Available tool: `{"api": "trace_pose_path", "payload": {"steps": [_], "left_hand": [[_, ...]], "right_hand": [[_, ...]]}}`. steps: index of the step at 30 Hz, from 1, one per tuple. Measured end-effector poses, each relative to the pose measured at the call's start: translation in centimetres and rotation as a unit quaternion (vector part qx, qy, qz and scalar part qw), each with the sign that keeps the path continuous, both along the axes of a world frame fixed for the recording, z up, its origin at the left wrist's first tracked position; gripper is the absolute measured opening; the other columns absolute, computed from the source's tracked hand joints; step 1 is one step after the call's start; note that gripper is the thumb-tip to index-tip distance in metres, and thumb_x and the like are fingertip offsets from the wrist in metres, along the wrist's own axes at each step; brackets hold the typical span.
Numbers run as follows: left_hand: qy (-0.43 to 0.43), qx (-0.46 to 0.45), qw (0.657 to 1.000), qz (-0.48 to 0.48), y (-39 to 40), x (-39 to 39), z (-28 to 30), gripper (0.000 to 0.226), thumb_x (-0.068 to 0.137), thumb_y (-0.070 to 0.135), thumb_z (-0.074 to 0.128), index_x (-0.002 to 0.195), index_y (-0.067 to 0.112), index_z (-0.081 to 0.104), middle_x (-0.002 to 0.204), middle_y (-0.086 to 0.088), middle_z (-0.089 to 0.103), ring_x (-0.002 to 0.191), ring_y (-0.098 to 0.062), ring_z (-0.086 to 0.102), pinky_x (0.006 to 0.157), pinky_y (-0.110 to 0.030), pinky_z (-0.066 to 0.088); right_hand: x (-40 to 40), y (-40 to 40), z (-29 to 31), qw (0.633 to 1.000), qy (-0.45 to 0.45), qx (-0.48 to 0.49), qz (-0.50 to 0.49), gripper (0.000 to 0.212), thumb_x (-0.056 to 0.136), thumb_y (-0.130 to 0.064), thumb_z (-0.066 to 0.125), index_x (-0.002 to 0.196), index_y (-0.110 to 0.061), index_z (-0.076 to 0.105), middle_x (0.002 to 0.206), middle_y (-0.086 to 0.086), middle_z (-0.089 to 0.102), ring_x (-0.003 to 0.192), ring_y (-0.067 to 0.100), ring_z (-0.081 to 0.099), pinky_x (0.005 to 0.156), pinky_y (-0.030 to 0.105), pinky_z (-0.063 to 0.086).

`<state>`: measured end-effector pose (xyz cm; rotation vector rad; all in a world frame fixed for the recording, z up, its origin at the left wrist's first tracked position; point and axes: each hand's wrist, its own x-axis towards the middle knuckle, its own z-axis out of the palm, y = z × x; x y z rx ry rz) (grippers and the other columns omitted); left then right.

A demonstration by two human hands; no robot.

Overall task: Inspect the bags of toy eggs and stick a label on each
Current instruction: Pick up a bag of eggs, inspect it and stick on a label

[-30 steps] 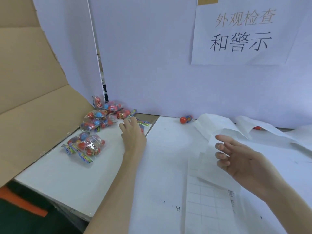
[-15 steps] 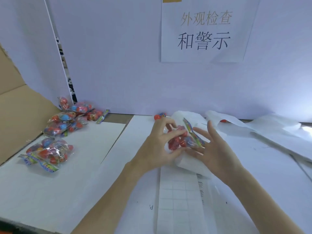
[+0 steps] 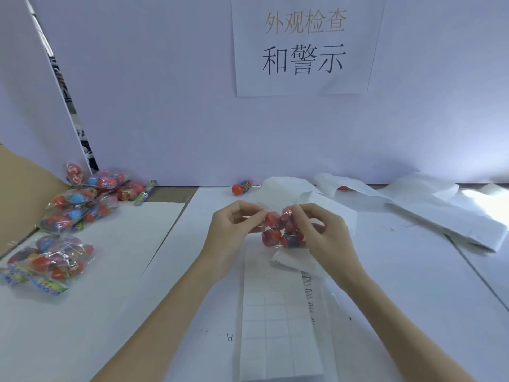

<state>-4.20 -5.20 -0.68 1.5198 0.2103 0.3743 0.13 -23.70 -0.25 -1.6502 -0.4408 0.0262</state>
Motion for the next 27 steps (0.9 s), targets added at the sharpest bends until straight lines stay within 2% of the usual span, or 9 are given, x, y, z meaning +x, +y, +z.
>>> {"api": "trace_pose_path", "payload": {"steps": [2,5,8,11,14,16,18,23,27], "left_hand": [[-0.004,-0.005,1.000,-0.004,-0.2,0.0,0.0,0.003,0.092,0.008,0.076,0.091,0.006,0.077,0.097,-0.013,0.078,0.089,-0.023,0.075,0.080,-0.028,0.060],[0.006,0.001,1.000,0.003,-0.2,0.1,0.1,0.007,0.091,0.012,0.078,0.091,0.005,0.077,0.091,-0.007,0.077,0.084,-0.018,0.071,0.077,-0.028,0.059],[0.009,-0.035,0.999,-0.008,0.0,0.1,0.6,0.013,0.090,0.017,0.079,0.089,0.005,0.075,0.085,-0.002,0.072,0.078,-0.016,0.064,0.075,-0.028,0.058],[-0.004,-0.106,0.994,-0.037,-0.1,0.0,1.0,0.022,0.085,0.023,0.078,0.088,0.003,0.069,0.090,-0.009,0.067,0.078,-0.017,0.062,0.070,-0.023,0.054],[0.007,-0.109,0.992,-0.065,-0.1,-0.1,1.0,0.020,0.091,0.021,0.072,0.082,0.007,0.061,0.095,-0.016,0.063,0.083,-0.021,0.060,0.070,-0.026,0.052],[0.017,-0.106,0.990,-0.091,0.3,-0.1,1.2,0.019,0.096,0.018,0.067,0.082,0.008,0.058,0.096,-0.015,0.063,0.083,-0.022,0.061,0.068,-0.027,0.052],[0.021,-0.124,0.986,-0.113,0.6,-0.2,1.7,0.014,0.097,0.014,0.064,0.085,0.008,0.059,0.096,-0.012,0.067,0.080,-0.021,0.065,0.067,-0.027,0.055],[0.021,-0.125,0.988,-0.082,0.6,-0.1,1.7,0.022,0.102,0.002,0.057,0.081,0.009,0.056,0.088,-0.006,0.072,0.074,-0.018,0.066,0.064,-0.026,0.056],[0.039,-0.204,0.976,-0.063,0.8,0.0,1.6,0.017,0.100,0.005,0.058,0.084,0.008,0.060,0.090,-0.011,0.071,0.076,-0.020,0.069,0.068,-0.028,0.060]], "right_hand": [[0.0,0.2,-0.2,1.000,-0.008,-0.012,-0.010,0.012,0.099,-0.035,0.070,0.093,-0.027,0.077,0.086,-0.009,0.077,0.072,0.016,0.077,0.073,0.034,0.060],[0.1,-0.2,-0.1,0.997,-0.029,-0.010,-0.065,0.030,0.104,-0.035,0.062,0.080,-0.033,0.078,0.071,-0.015,0.072,0.056,0.010,0.064,0.059,0.023,0.047],[0.3,-0.5,0.4,0.996,0.044,0.047,-0.054,0.032,0.107,-0.037,0.057,0.090,-0.033,0.084,0.088,-0.008,0.080,0.082,0.018,0.075,0.072,0.031,0.056],[0.0,-0.3,0.8,0.992,0.096,0.083,-0.014,0.030,0.107,-0.037,0.056,0.099,-0.029,0.084,0.100,-0.006,0.081,0.098,0.012,0.076,0.089,0.035,0.059],[-0.2,-0.3,0.9,0.990,0.104,0.096,0.002,0.030,0.108,-0.036,0.056,0.101,-0.027,0.084,0.100,-0.001,0.081,0.095,0.016,0.077,0.084,0.038,0.059],[0.0,-0.5,0.9,0.995,0.075,0.071,-0.005,0.031,0.107,-0.036,0.058,0.092,-0.027,0.084,0.089,0.009,0.078,0.078,0.026,0.071,0.073,0.040,0.058],[0.1,-0.6,0.9,0.997,0.047,0.053,-0.011,0.032,0.106,-0.035,0.059,0.087,-0.026,0.084,0.080,0.004,0.075,0.069,0.017,0.066,0.061,0.024,0.050],[0.2,-0.5,0.9,0.994,0.071,0.063,0.059,0.028,0.109,-0.035,0.054,0.110,-0.027,0.081,0.102,-0.007,0.081,0.099,0.007,0.075,0.078,0.016,0.056],[0.0,-0.3,0.6,0.991,0.093,0.041,0.089,0.021,0.103,-0.029,0.066,0.118,-0.015,0.068,0.099,0.004,0.080,0.095,0.019,0.078,0.078,0.032,0.064]]}}
